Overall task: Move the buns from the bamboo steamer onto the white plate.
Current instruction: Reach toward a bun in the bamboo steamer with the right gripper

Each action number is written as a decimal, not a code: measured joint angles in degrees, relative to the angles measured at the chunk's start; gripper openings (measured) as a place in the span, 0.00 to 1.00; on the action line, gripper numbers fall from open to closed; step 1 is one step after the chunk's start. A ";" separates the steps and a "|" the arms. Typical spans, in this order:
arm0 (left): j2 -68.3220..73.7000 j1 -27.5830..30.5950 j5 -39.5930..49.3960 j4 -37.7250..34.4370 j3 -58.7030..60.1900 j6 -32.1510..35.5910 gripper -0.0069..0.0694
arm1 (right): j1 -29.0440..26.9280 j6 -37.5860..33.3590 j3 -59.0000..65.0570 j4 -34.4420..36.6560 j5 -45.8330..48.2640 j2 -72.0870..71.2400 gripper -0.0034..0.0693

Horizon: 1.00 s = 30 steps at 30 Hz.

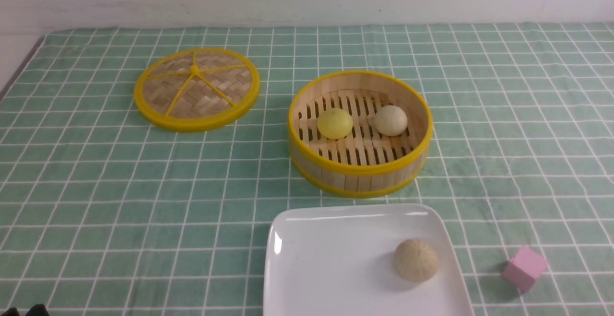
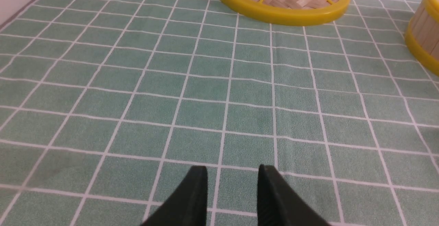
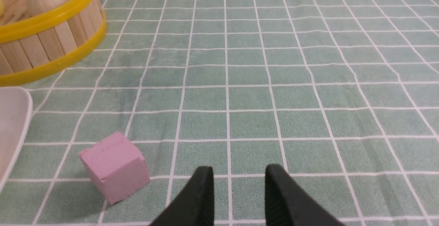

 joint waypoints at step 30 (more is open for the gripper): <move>7.86 0.00 1.52 -34.94 -21.76 -5.14 0.13 | 0.00 -0.88 -20.78 27.48 4.55 12.20 0.03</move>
